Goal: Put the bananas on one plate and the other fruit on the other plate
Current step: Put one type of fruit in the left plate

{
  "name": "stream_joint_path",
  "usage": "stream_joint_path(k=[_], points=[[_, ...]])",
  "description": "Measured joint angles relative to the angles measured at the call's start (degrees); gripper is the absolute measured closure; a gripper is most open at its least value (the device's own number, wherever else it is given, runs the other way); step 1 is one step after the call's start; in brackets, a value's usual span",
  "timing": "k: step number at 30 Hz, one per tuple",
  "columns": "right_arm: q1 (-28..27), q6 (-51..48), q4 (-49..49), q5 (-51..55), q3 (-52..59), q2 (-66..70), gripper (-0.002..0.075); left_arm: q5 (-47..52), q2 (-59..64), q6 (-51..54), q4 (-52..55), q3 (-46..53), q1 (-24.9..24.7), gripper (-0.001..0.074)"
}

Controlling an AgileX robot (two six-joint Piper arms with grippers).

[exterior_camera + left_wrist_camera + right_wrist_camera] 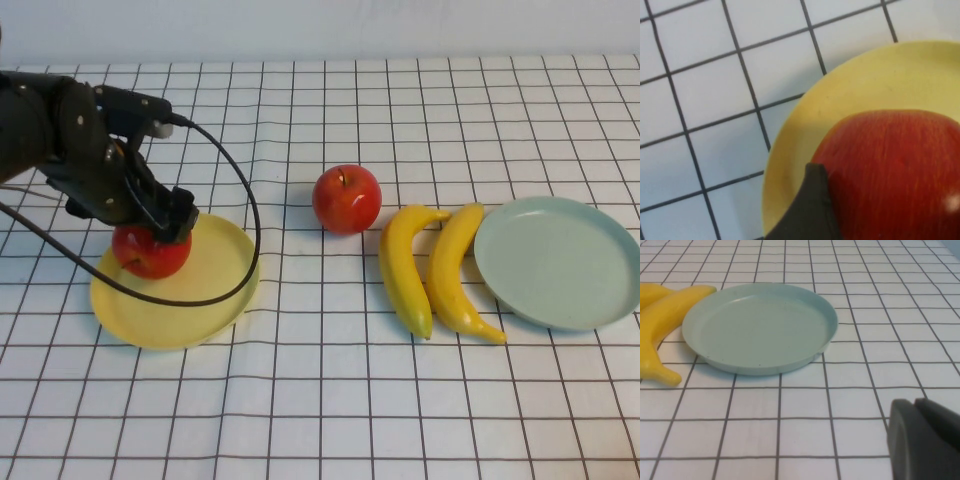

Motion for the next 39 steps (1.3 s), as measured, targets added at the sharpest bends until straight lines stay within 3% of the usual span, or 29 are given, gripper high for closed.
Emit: stream_joint_path(k=[4, 8, 12, 22, 28, 39], points=[[0.0, 0.0, 0.0, 0.0, 0.0, 0.0, 0.0741, 0.93, 1.1, 4.13, -1.12, 0.0, 0.0, 0.0151], [0.0, 0.0, 0.0, 0.0, 0.0, 0.0, 0.0741, 2.11, 1.13, 10.27, -4.3, 0.0, 0.14, 0.0072], [0.0, 0.0, 0.0, 0.0, 0.0, 0.0, 0.0741, 4.33, 1.13, 13.19, -7.72, -0.71, 0.49, 0.0067], [0.0, 0.0, 0.0, 0.0, 0.0, 0.0, 0.0741, 16.73, -1.37, 14.77, -9.48, -16.47, 0.59, 0.0067], [0.0, 0.0, 0.0, 0.0, 0.0, 0.0, 0.0741, 16.09, -1.35, 17.98, -18.42, -21.41, 0.47, 0.0067], [0.0, 0.0, 0.0, 0.0, 0.0, 0.0, 0.0741, 7.24, 8.73, 23.35, -26.26, -22.31, -8.85, 0.0067]])
